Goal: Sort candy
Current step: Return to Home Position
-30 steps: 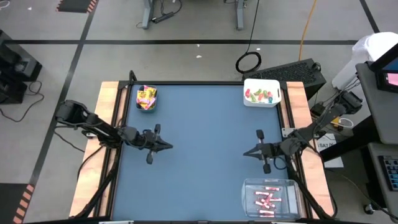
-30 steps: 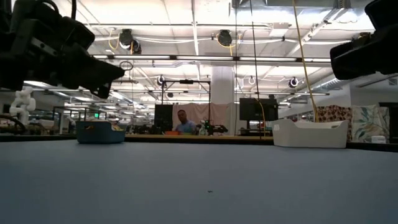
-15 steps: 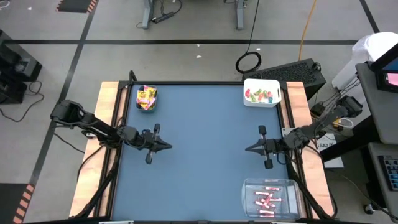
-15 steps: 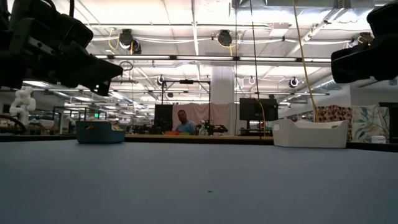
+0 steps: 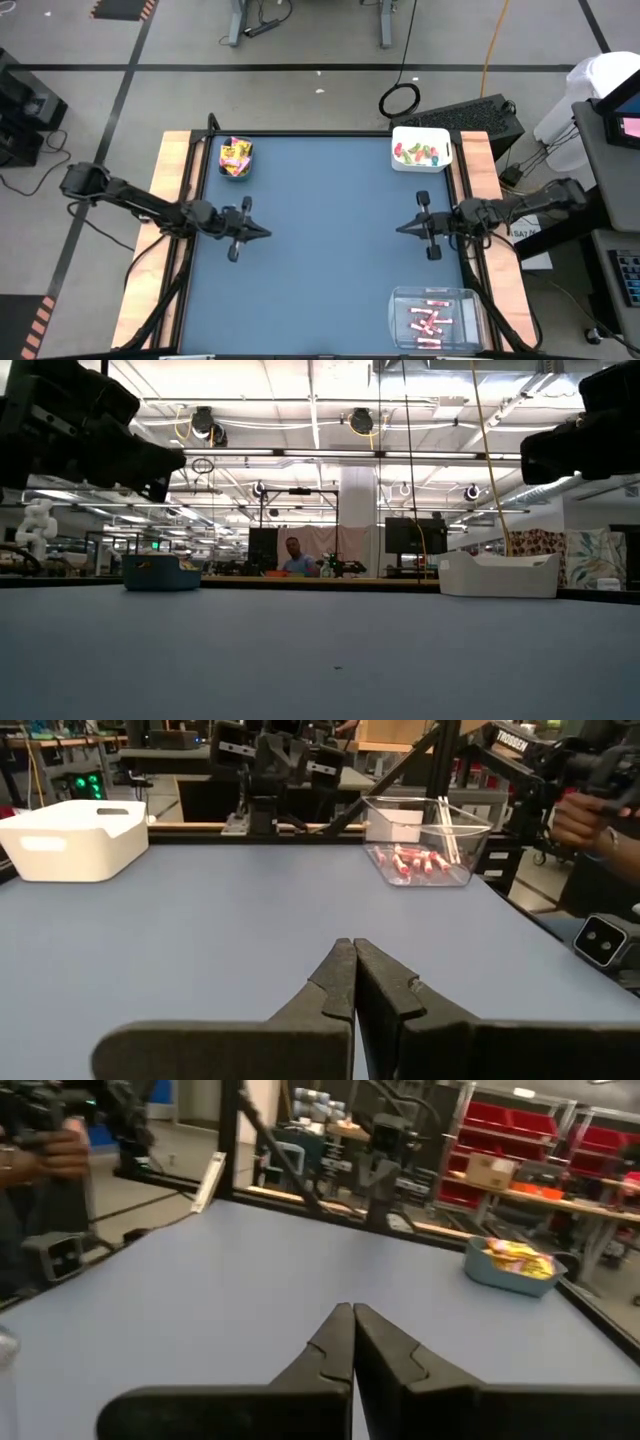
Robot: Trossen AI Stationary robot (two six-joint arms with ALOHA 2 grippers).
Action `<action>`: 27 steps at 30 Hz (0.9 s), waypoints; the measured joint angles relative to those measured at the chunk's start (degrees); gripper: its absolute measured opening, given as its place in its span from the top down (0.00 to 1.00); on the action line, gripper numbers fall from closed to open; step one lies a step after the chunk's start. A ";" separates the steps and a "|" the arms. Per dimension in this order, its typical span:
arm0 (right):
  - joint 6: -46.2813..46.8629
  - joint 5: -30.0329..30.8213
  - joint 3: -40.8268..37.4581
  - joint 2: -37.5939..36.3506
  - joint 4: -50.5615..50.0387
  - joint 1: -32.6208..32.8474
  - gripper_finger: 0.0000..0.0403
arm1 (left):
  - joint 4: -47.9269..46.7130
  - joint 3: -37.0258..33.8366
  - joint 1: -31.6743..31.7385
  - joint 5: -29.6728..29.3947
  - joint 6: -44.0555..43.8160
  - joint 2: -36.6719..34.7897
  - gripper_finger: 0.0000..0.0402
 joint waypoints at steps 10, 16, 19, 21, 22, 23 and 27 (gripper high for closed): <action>-0.14 -1.00 0.02 -3.14 -2.58 -7.27 1.00 | -11.29 0.00 0.01 -0.39 -0.18 -11.06 0.99; -0.30 -0.89 0.04 -7.03 -8.33 -8.46 1.00 | -15.89 0.00 0.02 -1.64 -0.17 -15.71 0.99; 0.84 -0.92 0.07 -10.28 -11.50 -8.74 1.00 | -18.08 0.00 0.02 -2.21 -0.14 -17.77 0.99; 1.17 -1.68 0.09 -12.13 -11.66 -8.72 1.00 | -19.62 0.00 0.02 -2.21 -0.14 -19.09 0.99; 0.99 -2.13 0.11 -12.85 -11.78 -8.72 1.00 | -20.42 0.00 0.02 -2.23 -0.14 -19.71 0.99; 0.73 -2.30 0.11 -13.37 -11.86 -8.72 1.00 | -21.03 0.00 0.02 -2.23 -0.14 -20.31 0.99; -0.30 -2.35 0.11 -14.50 -11.87 -8.72 1.00 | -23.95 0.00 0.02 -2.46 -0.14 -23.01 0.99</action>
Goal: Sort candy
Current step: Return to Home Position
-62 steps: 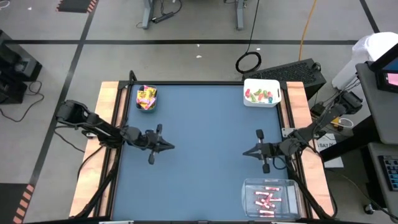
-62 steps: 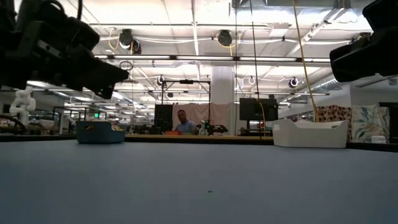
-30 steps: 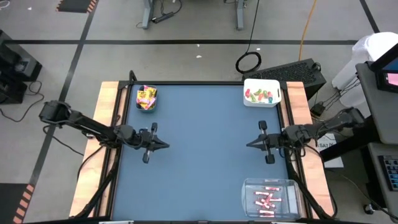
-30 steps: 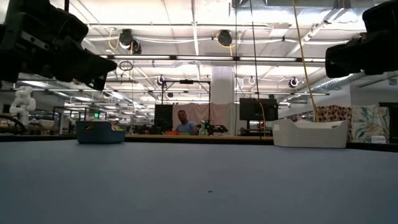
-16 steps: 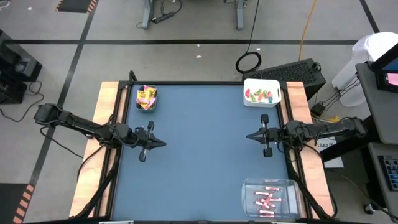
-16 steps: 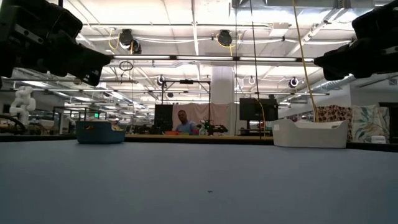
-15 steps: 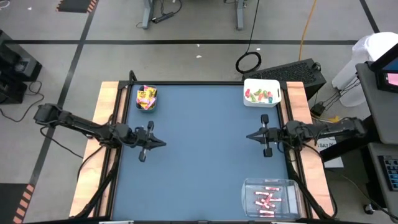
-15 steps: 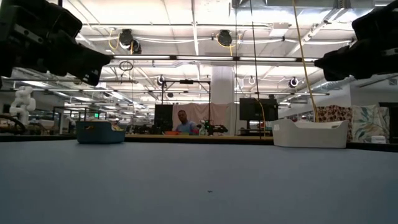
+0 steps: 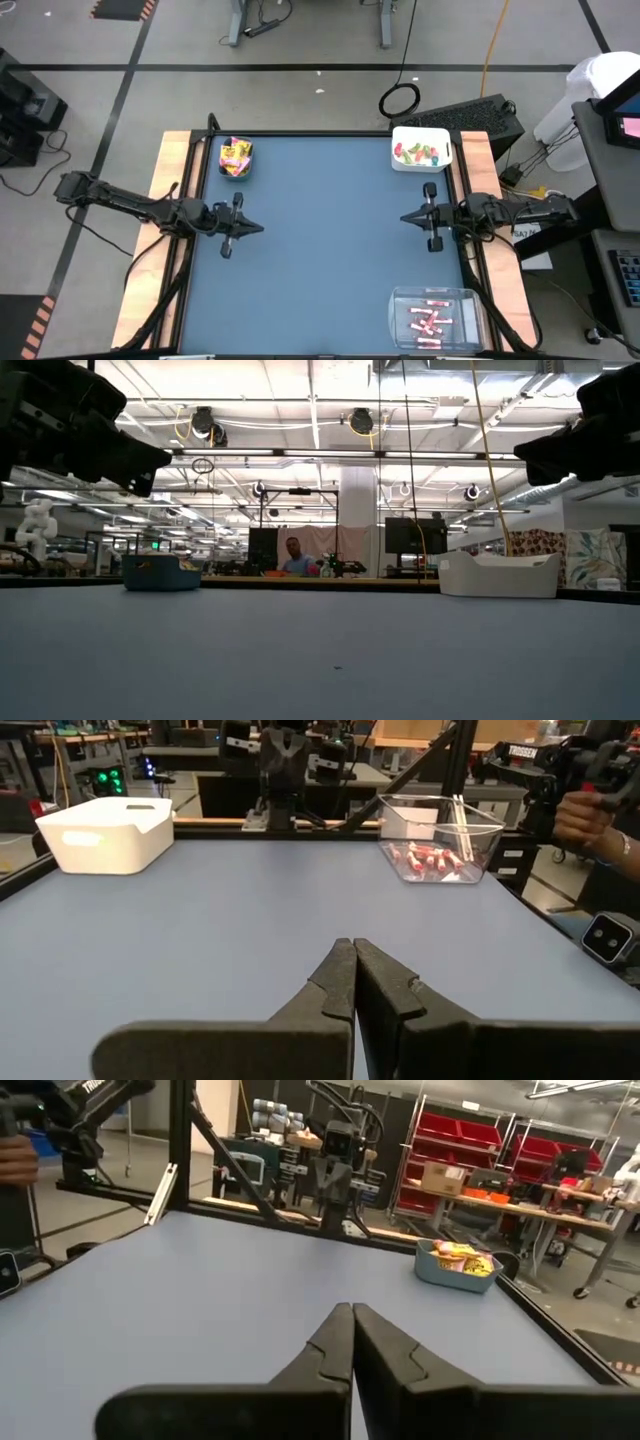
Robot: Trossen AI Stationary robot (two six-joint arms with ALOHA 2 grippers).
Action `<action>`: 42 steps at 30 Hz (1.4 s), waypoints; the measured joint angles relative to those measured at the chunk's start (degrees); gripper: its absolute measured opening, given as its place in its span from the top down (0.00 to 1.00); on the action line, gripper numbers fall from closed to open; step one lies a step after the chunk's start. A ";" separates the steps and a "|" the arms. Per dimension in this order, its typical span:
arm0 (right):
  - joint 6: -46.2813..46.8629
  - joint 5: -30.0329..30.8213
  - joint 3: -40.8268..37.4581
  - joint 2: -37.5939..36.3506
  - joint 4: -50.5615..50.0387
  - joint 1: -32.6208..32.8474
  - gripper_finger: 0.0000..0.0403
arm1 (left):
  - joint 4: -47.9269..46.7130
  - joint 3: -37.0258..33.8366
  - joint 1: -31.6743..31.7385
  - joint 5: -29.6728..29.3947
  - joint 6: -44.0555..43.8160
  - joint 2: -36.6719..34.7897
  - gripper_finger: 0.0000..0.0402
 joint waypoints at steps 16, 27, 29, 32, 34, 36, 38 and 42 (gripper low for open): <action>2.01 0.06 0.00 0.13 -0.09 0.02 1.00 | -13.92 -0.02 0.00 -0.82 0.37 -14.75 0.99; 2.03 0.13 0.00 0.13 -0.07 0.02 1.00 | -21.10 -0.02 -0.01 -0.77 1.62 -24.47 0.99; 2.03 0.13 0.00 0.13 -0.07 0.02 1.00 | -22.15 -0.02 0.00 -0.76 1.69 -26.15 0.99; 2.03 0.15 0.00 0.13 -0.07 0.02 1.00 | -24.60 -0.02 0.00 -0.71 1.73 -28.89 0.99; 2.03 0.15 0.00 0.13 -0.07 0.02 1.00 | -25.08 -0.02 -0.02 -0.63 1.98 -30.93 0.99; 2.03 0.15 0.00 0.13 -0.07 0.02 1.00 | -27.33 -0.02 -0.02 -0.66 2.67 -33.08 0.99; 2.03 0.16 0.00 0.15 -0.07 0.02 1.00 | -27.60 -0.02 -0.01 -0.94 3.05 -34.78 0.99; 2.03 0.18 -0.02 0.14 -0.04 0.03 1.00 | -27.94 0.07 0.14 -2.16 3.56 -34.76 0.99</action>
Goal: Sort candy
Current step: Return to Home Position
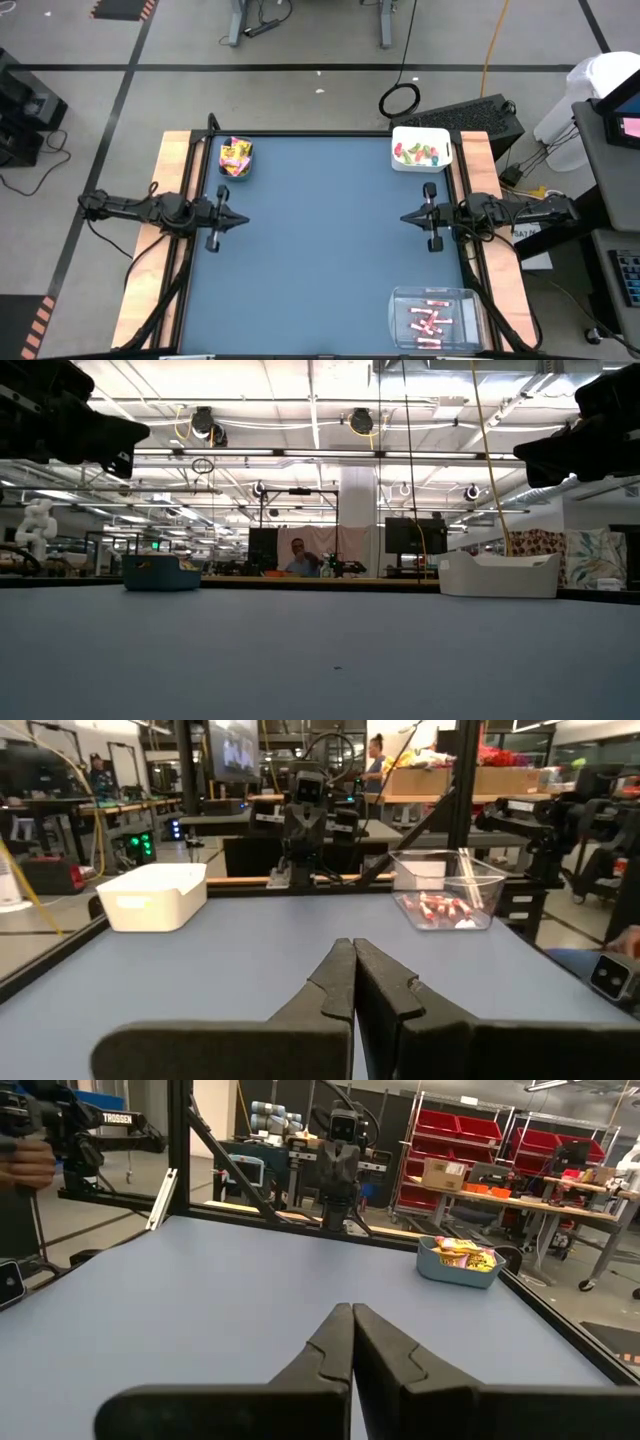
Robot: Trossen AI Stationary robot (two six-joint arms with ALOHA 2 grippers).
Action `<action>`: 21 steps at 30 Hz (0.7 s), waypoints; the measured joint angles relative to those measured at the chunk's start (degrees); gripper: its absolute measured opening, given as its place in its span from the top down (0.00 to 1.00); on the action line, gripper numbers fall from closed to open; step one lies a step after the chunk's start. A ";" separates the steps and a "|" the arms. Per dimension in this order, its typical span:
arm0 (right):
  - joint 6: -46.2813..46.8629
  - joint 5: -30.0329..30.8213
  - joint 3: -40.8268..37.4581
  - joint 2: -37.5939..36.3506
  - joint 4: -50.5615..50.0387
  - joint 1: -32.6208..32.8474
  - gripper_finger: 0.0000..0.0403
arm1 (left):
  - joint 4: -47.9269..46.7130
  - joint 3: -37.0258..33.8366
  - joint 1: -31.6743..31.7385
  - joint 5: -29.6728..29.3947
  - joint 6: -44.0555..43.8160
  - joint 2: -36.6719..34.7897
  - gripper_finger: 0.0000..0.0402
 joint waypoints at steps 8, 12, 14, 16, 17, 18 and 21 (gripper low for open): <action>0.00 -0.01 0.00 0.00 0.09 0.00 1.00 | -0.24 0.04 1.90 -0.17 0.98 0.02 0.99; 0.01 -0.03 0.00 0.01 0.10 -0.01 1.00 | -0.55 0.09 2.64 0.94 0.54 0.02 0.99; 0.01 -0.02 0.00 0.01 0.11 0.01 1.00 | -0.74 0.09 2.58 1.85 0.14 0.02 0.99; 0.01 -0.03 0.00 0.01 0.11 0.01 1.00 | -0.79 0.08 2.58 2.06 -0.32 0.02 0.99; 0.00 -0.03 0.00 0.01 0.11 0.00 1.00 | -0.73 0.01 2.58 2.30 -0.43 0.02 0.99; 0.00 -0.03 0.00 0.01 0.11 0.01 1.00 | -0.68 -0.02 2.58 2.51 -0.45 0.02 0.99; 0.00 -0.03 0.00 0.01 0.13 0.01 1.00 | -0.70 -0.02 2.58 2.73 -0.46 0.02 0.99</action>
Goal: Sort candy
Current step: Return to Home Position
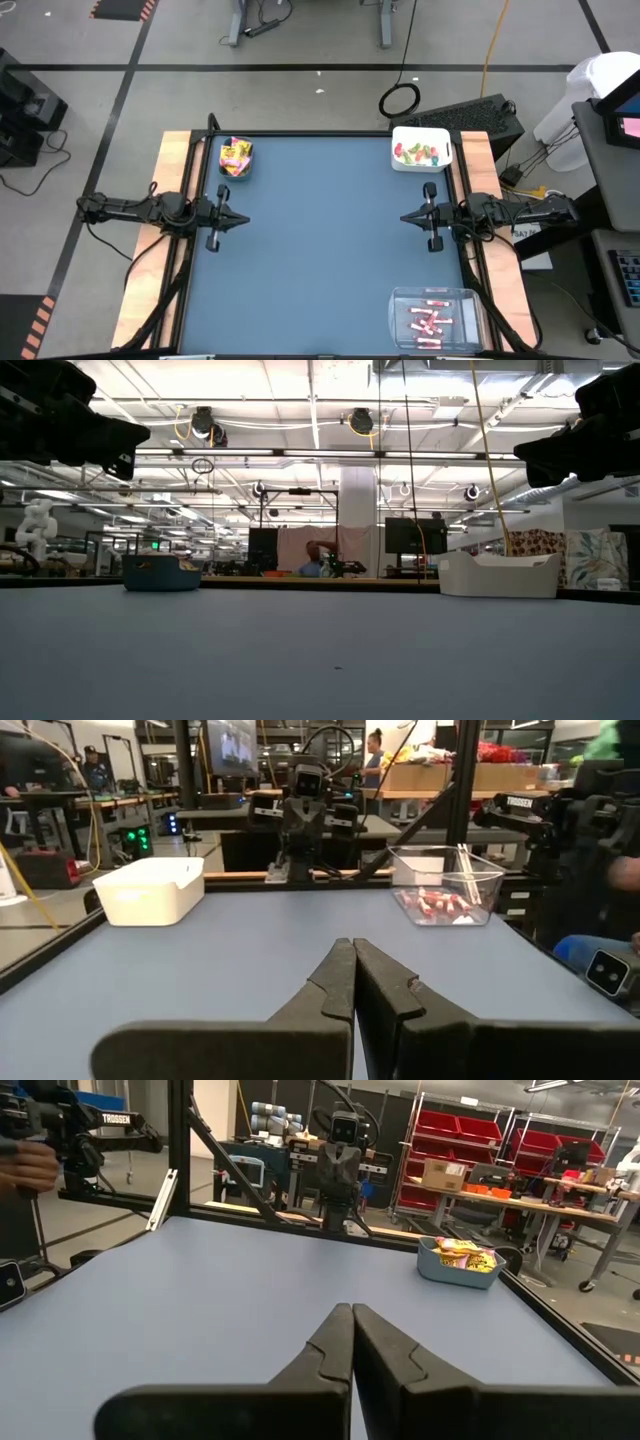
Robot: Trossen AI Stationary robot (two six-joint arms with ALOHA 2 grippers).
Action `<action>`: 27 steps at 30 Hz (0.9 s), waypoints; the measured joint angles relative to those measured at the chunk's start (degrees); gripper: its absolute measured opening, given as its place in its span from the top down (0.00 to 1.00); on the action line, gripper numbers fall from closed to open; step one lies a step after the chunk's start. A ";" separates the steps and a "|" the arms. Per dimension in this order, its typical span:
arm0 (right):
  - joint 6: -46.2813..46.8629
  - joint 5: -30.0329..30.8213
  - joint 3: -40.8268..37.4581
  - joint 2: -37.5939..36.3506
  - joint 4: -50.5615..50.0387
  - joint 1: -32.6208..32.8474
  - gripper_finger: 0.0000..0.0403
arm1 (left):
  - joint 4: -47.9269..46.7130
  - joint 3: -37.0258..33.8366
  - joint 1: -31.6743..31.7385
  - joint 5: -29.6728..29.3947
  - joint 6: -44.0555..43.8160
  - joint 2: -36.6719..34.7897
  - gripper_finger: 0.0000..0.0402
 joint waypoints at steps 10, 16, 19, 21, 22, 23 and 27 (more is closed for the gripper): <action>0.00 -0.02 -0.02 0.00 0.02 -0.02 1.00 | 0.03 -0.02 0.00 0.00 4.83 0.00 0.99; 0.00 -0.03 -0.02 0.00 0.02 0.00 1.00 | 0.27 -0.02 0.00 -0.02 3.95 0.00 0.99; 0.00 -0.04 -0.02 0.00 0.02 0.00 1.00 | 0.28 -0.02 0.00 -0.02 3.03 0.00 0.99; 0.00 -0.04 -0.02 0.00 0.02 -0.01 1.00 | 0.35 -0.02 0.00 -0.02 3.01 0.00 0.99; 0.00 -0.04 -0.02 0.00 0.04 0.00 1.00 | 0.37 -0.02 0.00 -0.02 3.01 0.00 0.99; 0.00 -0.04 -0.02 0.00 0.03 0.00 1.00 | 0.37 -0.02 0.00 -0.02 3.01 0.00 0.99; 0.01 -0.04 -0.02 0.00 0.03 -0.01 1.00 | 0.39 -0.04 0.00 -0.02 3.01 0.00 0.99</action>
